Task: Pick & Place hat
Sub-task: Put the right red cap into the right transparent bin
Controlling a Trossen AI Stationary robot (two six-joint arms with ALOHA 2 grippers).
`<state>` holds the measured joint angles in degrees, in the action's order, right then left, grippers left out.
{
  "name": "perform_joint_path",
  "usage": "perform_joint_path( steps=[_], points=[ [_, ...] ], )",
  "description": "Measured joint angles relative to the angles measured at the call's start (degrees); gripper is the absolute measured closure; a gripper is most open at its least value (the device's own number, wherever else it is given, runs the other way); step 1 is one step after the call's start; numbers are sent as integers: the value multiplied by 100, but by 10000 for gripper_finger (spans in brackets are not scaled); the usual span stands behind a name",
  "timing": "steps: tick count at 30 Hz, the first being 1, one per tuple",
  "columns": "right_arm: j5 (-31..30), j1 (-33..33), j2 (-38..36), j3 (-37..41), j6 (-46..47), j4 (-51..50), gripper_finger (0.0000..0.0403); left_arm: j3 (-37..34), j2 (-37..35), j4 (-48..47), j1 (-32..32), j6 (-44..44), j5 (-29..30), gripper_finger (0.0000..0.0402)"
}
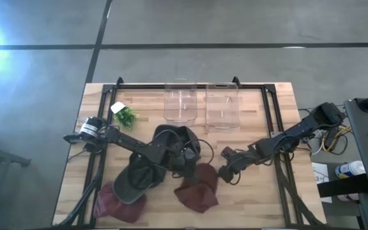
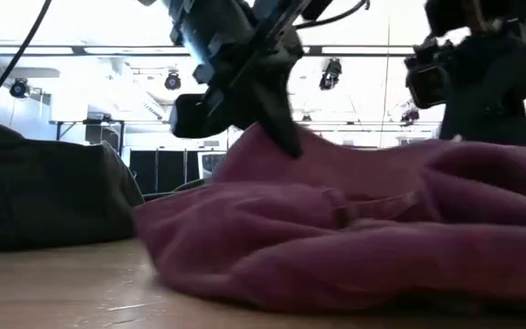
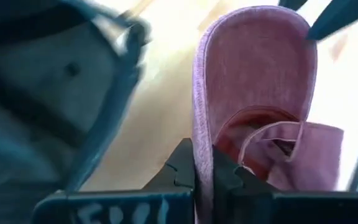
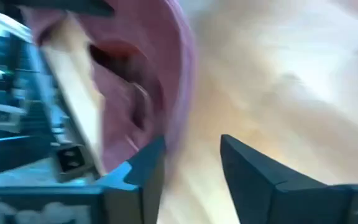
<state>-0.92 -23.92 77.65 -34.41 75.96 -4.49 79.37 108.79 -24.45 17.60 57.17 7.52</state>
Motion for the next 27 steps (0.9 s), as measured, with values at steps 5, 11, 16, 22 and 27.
perform_joint_path(
  steps=[5, 11, 16, 22, 27],
  points=[
    [-385, -214, -640, -35, -211, -1382, 223, 0, 1, -337, 26, 390, -86, 395],
    [-348, -939, -1035, -430, -943, -1479, 228, -48, 0, -220, -15, 754, -74, 395],
    [-417, -1355, -416, -790, -1433, -1472, 232, -202, 2, 368, -147, 1183, -48, 395],
    [-855, -1822, 559, -1214, -1946, -1473, 232, -369, 2, 730, -240, 1945, 69, 396],
    [-1320, -2070, 1084, -1823, -2516, -1652, 232, -468, 4, 700, -236, 2647, 156, 396]
  ],
)
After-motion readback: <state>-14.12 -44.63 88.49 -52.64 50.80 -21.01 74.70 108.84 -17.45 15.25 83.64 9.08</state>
